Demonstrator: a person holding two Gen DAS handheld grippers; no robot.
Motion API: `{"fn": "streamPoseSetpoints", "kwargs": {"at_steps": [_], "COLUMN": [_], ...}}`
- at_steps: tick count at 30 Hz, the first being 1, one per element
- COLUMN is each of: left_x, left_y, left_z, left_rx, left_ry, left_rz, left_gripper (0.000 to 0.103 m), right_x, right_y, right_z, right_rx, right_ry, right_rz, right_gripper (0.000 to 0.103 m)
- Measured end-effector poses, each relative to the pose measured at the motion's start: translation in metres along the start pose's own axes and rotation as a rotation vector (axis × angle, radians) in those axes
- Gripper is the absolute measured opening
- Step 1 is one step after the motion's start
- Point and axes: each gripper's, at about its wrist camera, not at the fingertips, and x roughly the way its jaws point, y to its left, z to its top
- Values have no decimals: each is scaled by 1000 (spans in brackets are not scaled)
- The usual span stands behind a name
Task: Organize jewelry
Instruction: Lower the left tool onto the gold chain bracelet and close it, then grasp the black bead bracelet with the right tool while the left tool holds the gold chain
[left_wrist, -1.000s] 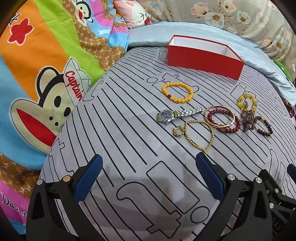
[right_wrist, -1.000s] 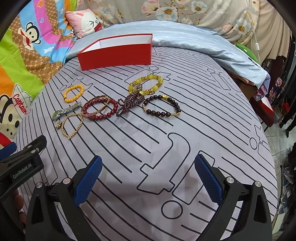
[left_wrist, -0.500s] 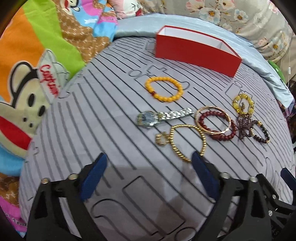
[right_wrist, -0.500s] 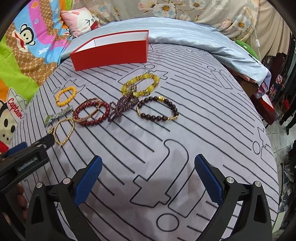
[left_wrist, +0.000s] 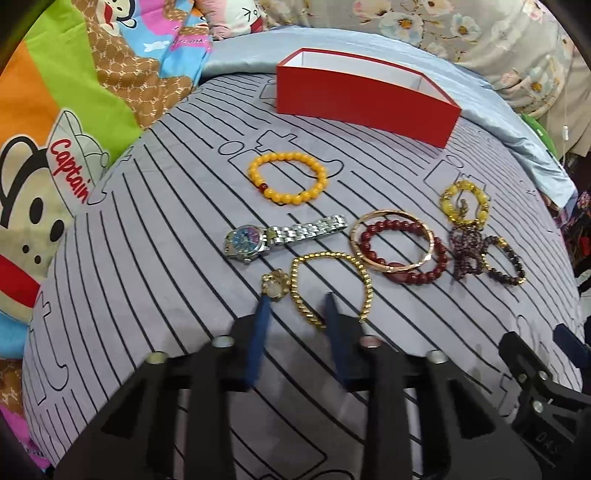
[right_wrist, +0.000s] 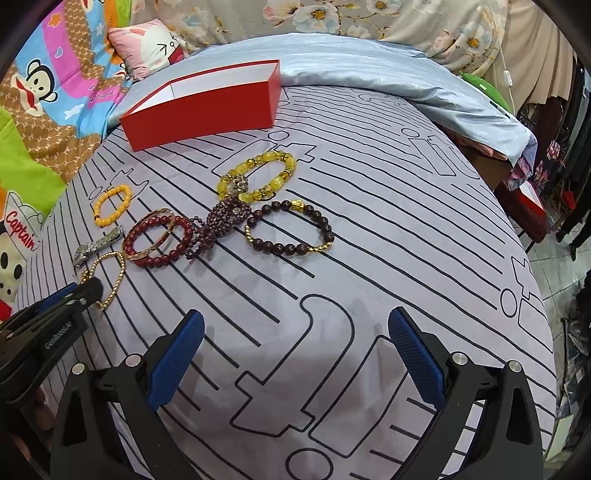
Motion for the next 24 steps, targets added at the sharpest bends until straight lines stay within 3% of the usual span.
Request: {"fn": "streamPoseSetpoints", "kwargs": {"at_steps": [1, 4, 12, 24], "left_x": [0, -2, -28, -48], "left_y": [1, 1, 14, 63], "left_z": [0, -1, -7, -15], "left_rx": [-2, 1, -6, -75], "left_ry": [3, 7, -33, -52], "left_rz": [-19, -37, -81, -30], "left_gripper": [10, 4, 4, 4], "right_x": [0, -1, -11, -22], "right_y": [-1, -4, -2, 40], "right_z": [0, 0, -5, -9], "right_rx": [2, 7, 0, -84], "right_ry": [1, 0, -13, -12], "right_rz": [-1, 0, 16, 96], "right_gripper": [96, 96, 96, 95]}}
